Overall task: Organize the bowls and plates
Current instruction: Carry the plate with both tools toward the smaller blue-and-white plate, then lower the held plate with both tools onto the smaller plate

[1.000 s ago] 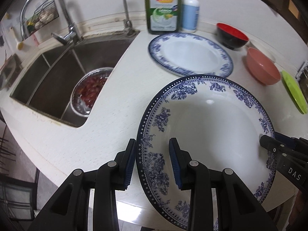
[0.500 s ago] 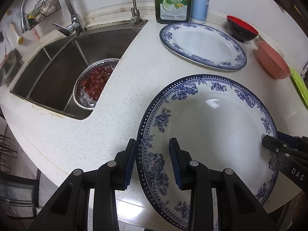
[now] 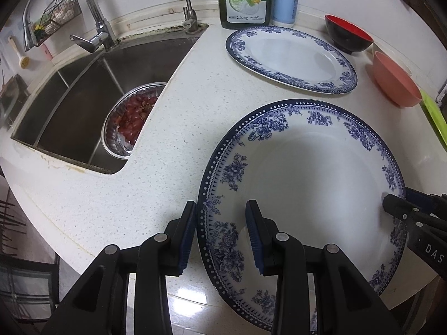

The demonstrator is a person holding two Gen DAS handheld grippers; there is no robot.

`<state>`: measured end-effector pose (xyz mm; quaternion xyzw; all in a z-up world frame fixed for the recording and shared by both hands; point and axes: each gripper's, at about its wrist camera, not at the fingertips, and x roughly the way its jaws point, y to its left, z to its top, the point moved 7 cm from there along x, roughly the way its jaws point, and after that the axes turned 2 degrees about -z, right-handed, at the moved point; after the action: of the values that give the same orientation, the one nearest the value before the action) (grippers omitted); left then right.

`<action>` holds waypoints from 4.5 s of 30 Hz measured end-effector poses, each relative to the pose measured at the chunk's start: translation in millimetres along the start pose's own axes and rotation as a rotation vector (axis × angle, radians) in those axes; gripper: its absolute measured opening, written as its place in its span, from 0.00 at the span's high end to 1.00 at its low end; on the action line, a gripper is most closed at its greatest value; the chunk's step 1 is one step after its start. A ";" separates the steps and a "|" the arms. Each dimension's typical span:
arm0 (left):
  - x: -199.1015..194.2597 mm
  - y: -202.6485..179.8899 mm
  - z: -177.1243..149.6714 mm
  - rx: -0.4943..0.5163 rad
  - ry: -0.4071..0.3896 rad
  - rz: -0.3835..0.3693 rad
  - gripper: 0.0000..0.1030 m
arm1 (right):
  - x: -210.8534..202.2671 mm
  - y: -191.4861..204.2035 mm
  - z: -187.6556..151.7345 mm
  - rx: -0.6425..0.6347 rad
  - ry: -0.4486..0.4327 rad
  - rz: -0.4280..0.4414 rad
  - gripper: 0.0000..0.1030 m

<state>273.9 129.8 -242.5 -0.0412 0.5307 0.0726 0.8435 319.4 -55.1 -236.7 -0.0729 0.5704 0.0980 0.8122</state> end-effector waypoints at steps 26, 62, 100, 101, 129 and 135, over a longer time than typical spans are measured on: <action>-54.0 2.5 51.7 0.077 -0.206 0.000 0.25 | -42.0 -11.8 35.2 0.074 -0.145 0.011 0.52; 53.1 -0.9 214.3 0.223 -0.178 -0.004 0.18 | 23.9 -37.7 195.1 0.200 -0.196 -0.090 0.52; 111.8 -29.9 232.8 0.232 -0.049 -0.078 0.63 | 70.9 -44.6 211.5 0.193 -0.073 -0.054 0.66; 109.5 -29.3 232.5 0.230 -0.054 -0.079 0.63 | 68.5 -43.9 210.9 0.189 -0.079 -0.057 0.66; -16.1 -11.7 155.8 0.198 -0.125 -0.107 0.64 | -56.6 -19.6 134.7 0.154 -0.175 -0.089 0.66; -31.7 -6.3 125.5 0.193 -0.103 -0.109 0.64 | -66.4 -16.4 112.7 0.154 -0.153 -0.088 0.66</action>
<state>373.0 139.5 -159.6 0.0152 0.4883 -0.0228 0.8723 404.2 -50.1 -136.0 -0.0275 0.5087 0.0232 0.8602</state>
